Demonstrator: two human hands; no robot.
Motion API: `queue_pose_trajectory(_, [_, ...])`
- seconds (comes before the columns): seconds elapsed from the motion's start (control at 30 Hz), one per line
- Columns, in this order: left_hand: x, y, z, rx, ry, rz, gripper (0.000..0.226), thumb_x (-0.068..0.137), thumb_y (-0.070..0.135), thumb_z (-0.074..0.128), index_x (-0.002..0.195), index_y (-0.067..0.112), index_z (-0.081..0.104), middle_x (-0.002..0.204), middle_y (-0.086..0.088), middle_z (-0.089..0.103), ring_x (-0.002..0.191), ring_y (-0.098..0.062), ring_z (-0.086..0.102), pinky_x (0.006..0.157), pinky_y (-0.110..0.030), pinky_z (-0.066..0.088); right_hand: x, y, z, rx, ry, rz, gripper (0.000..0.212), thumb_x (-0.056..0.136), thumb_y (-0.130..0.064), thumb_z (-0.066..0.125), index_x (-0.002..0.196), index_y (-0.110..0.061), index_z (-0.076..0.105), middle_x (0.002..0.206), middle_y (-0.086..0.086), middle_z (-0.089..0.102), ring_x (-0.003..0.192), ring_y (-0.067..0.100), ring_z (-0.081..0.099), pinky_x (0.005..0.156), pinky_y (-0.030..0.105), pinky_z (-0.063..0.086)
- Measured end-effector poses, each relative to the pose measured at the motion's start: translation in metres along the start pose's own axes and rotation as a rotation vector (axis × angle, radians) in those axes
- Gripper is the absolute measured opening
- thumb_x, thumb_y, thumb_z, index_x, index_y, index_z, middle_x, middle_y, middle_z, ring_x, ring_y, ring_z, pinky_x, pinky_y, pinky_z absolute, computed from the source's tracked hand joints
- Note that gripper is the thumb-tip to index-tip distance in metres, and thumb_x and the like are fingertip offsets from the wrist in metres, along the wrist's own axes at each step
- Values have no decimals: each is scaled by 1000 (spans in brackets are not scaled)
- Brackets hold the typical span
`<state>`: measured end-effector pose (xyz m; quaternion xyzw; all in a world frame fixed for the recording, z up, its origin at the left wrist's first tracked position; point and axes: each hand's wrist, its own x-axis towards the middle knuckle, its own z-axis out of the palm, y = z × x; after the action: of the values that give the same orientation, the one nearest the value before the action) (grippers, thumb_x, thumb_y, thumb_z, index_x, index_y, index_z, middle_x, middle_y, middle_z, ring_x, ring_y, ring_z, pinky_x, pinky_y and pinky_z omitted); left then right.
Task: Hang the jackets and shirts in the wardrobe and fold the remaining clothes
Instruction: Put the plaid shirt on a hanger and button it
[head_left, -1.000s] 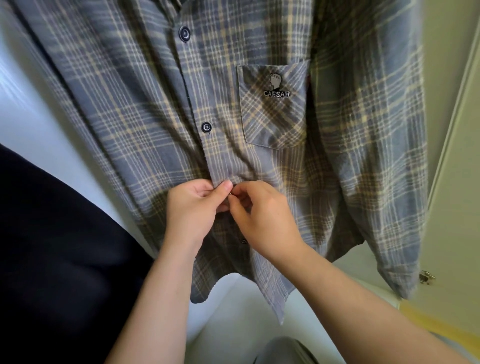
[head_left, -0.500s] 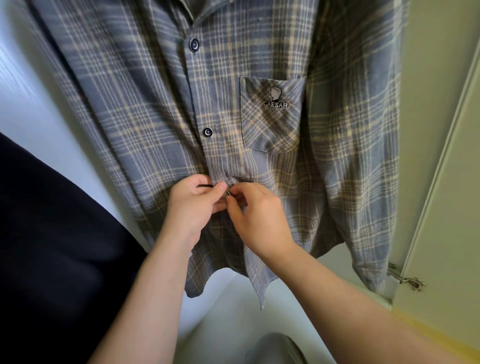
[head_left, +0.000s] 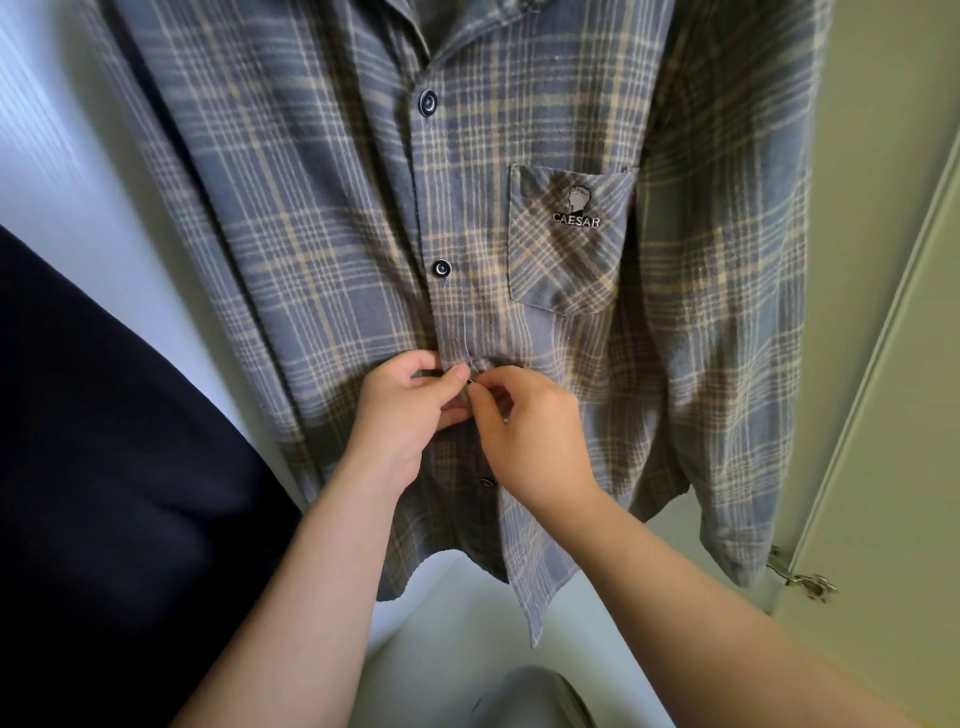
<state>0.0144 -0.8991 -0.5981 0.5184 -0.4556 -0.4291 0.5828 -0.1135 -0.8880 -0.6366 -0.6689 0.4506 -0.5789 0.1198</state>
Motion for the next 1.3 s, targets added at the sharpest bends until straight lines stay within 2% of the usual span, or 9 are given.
queue_pose_trajectory(0.17, [-4, -3, -3, 21, -72, 21, 8, 93, 0, 70, 100, -1, 70, 93, -16, 78, 91, -29, 76, 77, -35, 62, 1, 6, -1, 40, 1, 49, 13, 94, -25, 65, 87, -17, 73, 76, -10, 68, 71, 7, 62, 67, 28, 53])
queue_pose_trajectory(0.23, [-4, -5, -3, 21, -46, 36, 9, 93, -1, 69, 102, -2, 69, 93, -16, 78, 90, -29, 76, 79, -38, 62, 1, 6, 0, 80, 3, 74, 11, 93, -26, 67, 85, -20, 73, 74, -12, 68, 72, 6, 63, 65, 19, 50])
queue_pose_trajectory(0.3, [-3, -7, -2, 29, -18, 45, 14, 93, -1, 69, 107, -3, 68, 94, -17, 77, 89, -29, 76, 81, -40, 62, 2, 7, -1, 168, -1, 142, 10, 92, -25, 69, 84, -21, 74, 73, -14, 69, 74, 2, 65, 64, 10, 45])
queue_pose_trajectory(0.47, [-2, -8, 0, 37, -1, 48, 32, 94, 0, 69, 124, -7, 62, 100, -18, 77, 92, -29, 76, 81, -38, 62, 4, 8, -1, 355, -16, 281, 6, 91, -18, 73, 87, -17, 77, 77, -13, 74, 76, -1, 67, 67, 7, 46])
queue_pose_trajectory(0.73, [0, -10, -7, 61, 2, 49, 42, 93, 3, 70, 133, -5, 59, 105, -17, 76, 92, -27, 76, 74, -30, 60, 7, 8, 3, 526, -39, 435, 7, 89, -18, 75, 83, -16, 78, 79, -6, 75, 72, 3, 68, 68, 16, 51])
queue_pose_trajectory(0.93, [0, -15, -8, 98, 19, 92, 38, 94, 1, 69, 131, -5, 61, 104, -17, 76, 87, -24, 75, 70, -26, 59, 11, 9, 5, 677, -52, 549, 12, 87, -11, 75, 76, -10, 76, 72, 9, 71, 68, 18, 61, 71, 40, 54])
queue_pose_trajectory(1.03, [-2, -18, -5, 83, 35, 96, 34, 93, 1, 70, 126, -2, 64, 99, -13, 77, 83, -20, 75, 68, -25, 58, 13, 12, 4, 700, -79, 597, 13, 86, -12, 75, 73, -11, 75, 70, 8, 70, 68, 20, 62, 67, 37, 53])
queue_pose_trajectory(1.13, [-1, -21, -5, 88, 23, 127, 20, 90, 0, 73, 107, 11, 70, 87, -2, 79, 78, -13, 75, 67, -22, 57, 14, 14, 3, 824, -143, 692, 12, 87, -15, 74, 78, -9, 68, 73, 8, 67, 72, 24, 65, 68, 36, 52])
queue_pose_trajectory(1.3, [-1, -28, -8, 210, -24, 210, 24, 86, 1, 75, 98, 21, 73, 92, 2, 79, 86, -11, 75, 73, -20, 56, 4, 21, 7, 785, -238, 677, 16, 95, -25, 67, 84, -15, 63, 77, 3, 64, 73, 21, 59, 67, 34, 50])
